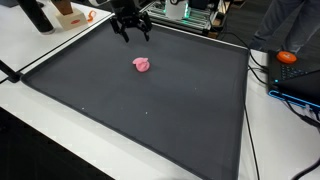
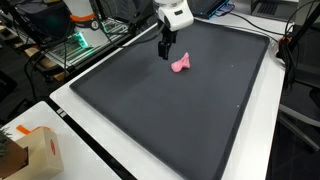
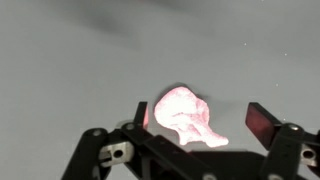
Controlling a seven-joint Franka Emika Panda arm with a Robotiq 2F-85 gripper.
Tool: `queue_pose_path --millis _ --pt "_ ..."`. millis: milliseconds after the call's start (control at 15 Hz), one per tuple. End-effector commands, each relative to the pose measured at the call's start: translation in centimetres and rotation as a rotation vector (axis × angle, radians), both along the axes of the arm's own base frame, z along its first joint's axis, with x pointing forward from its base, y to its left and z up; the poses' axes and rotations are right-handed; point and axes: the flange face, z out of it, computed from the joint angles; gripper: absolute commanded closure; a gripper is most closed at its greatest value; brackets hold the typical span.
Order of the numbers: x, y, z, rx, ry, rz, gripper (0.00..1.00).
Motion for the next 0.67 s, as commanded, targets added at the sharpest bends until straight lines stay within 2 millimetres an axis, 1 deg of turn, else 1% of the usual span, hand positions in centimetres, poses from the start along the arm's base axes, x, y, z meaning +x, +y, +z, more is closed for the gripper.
queue_pose_path --millis 0,333,600 --pt "0.1 -2.8 0.3 0.113 -0.013 -0.147 0.0" --pt "1.0 -5.8 0.2 0.225 -0.001 -0.378 0.0" --pt "1.9 -7.1 -1.2 0.246 0.046 -0.505 0.0"
